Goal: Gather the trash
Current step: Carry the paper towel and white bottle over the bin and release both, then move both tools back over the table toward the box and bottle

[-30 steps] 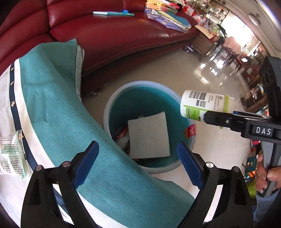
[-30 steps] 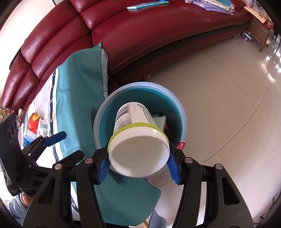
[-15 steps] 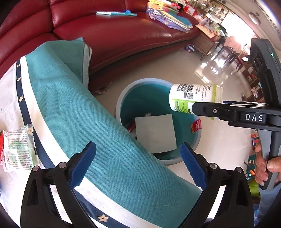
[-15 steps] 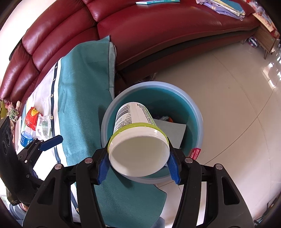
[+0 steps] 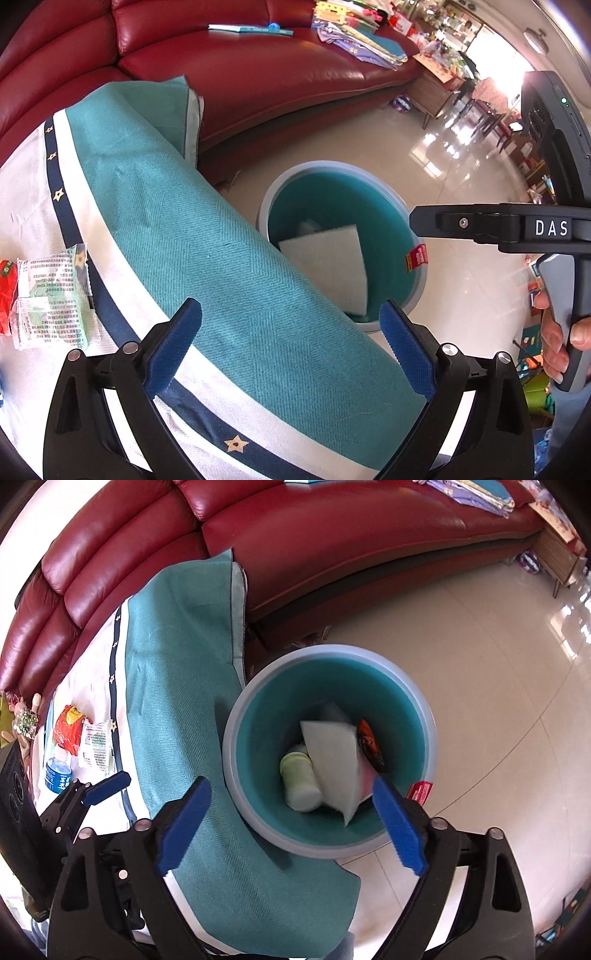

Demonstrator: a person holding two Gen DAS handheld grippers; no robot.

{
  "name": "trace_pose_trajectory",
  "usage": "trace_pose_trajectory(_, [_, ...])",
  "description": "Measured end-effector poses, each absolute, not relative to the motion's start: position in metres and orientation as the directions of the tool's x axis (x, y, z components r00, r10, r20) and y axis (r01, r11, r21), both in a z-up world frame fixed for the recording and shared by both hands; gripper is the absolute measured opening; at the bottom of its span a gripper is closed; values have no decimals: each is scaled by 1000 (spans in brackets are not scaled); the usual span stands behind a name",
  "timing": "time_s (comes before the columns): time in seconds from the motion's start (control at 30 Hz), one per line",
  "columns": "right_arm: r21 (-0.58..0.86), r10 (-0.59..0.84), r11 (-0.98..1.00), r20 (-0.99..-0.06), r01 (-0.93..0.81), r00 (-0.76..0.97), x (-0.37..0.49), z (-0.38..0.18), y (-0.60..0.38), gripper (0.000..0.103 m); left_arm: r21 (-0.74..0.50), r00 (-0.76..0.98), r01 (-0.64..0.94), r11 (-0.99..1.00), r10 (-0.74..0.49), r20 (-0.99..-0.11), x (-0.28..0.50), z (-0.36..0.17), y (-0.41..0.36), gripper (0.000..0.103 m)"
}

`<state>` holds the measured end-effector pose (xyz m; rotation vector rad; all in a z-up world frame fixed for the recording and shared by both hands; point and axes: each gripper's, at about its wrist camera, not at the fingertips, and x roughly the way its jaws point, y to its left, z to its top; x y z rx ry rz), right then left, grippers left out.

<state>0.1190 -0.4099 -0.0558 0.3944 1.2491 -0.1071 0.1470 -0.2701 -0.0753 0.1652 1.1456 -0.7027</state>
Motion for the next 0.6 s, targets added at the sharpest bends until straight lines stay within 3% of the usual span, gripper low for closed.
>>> trace_pose_trajectory(0.6, [189,117,950,-954,250,275,107,-41,-353,92,-221,270,543,810,-418,-867,124,-57,-209,98])
